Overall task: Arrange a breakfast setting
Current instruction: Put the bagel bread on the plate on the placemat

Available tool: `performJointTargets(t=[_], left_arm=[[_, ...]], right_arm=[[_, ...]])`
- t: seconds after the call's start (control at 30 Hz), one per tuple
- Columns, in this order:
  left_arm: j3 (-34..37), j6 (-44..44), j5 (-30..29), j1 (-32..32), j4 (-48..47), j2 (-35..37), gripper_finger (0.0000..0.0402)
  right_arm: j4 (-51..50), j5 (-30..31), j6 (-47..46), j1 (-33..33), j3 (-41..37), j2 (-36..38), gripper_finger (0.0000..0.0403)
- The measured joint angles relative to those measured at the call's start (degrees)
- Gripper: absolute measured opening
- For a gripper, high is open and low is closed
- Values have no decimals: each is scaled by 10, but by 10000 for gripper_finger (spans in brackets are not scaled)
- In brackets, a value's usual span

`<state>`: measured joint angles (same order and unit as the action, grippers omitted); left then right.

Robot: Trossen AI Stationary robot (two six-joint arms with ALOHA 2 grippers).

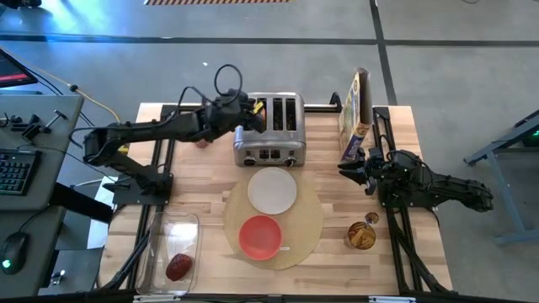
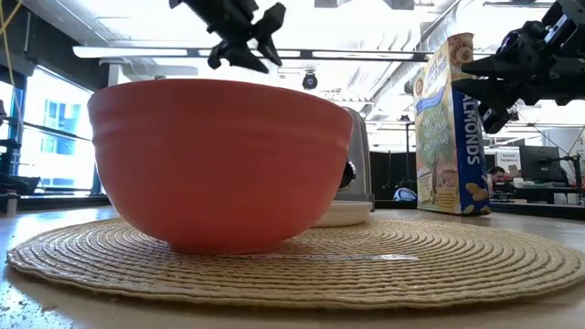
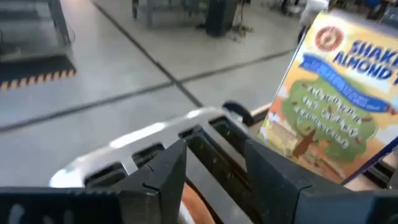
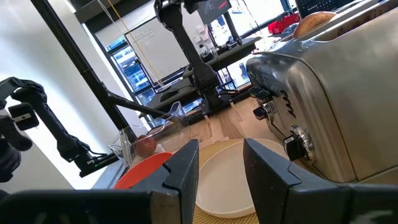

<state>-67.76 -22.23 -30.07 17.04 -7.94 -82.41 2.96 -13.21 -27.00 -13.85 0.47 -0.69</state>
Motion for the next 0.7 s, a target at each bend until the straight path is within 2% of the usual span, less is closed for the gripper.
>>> performJointTargets(t=[0.37,0.7], left_arm=[[-46,-92,72,38,-92,-55,198],[-46,-108,86,44,-127,-60,219]], right_arm=[[0,0,0,0,0,0,110],[0,0,0,0,0,0,110]])
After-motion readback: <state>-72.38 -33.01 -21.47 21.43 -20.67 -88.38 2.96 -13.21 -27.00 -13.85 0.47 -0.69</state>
